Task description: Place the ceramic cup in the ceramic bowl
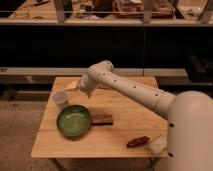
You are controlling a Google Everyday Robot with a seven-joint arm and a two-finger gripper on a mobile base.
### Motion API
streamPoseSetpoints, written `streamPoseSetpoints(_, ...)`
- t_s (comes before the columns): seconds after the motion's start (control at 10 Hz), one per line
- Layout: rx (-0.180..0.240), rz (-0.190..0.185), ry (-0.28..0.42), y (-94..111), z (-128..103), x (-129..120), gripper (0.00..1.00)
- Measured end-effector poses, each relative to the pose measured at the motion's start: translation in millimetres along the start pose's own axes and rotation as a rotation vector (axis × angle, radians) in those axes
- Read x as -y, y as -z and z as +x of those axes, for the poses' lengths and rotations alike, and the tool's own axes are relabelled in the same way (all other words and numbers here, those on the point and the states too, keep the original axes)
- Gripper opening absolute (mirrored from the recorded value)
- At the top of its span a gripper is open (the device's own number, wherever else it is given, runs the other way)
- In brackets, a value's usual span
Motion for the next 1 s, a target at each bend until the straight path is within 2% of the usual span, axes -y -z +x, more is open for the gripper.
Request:
streamPoseSetpoints(0.2,0.046,0.004,0.059,-15,7,3,0.80)
streamPoseSetpoints(0.6,0.099,-0.045,0.105,-39,18,-5,0.80)
streamPoseSetpoints(0.7,0.109,-0.042,0.108,-44,18,-1,0.80)
streamPoseSetpoints(0.9,0.141,-0.012,0.125,-58,12,21,0.80)
streamPoseSetpoints(1.0,0.150,-0.013,0.133,-64,10,25,0.80)
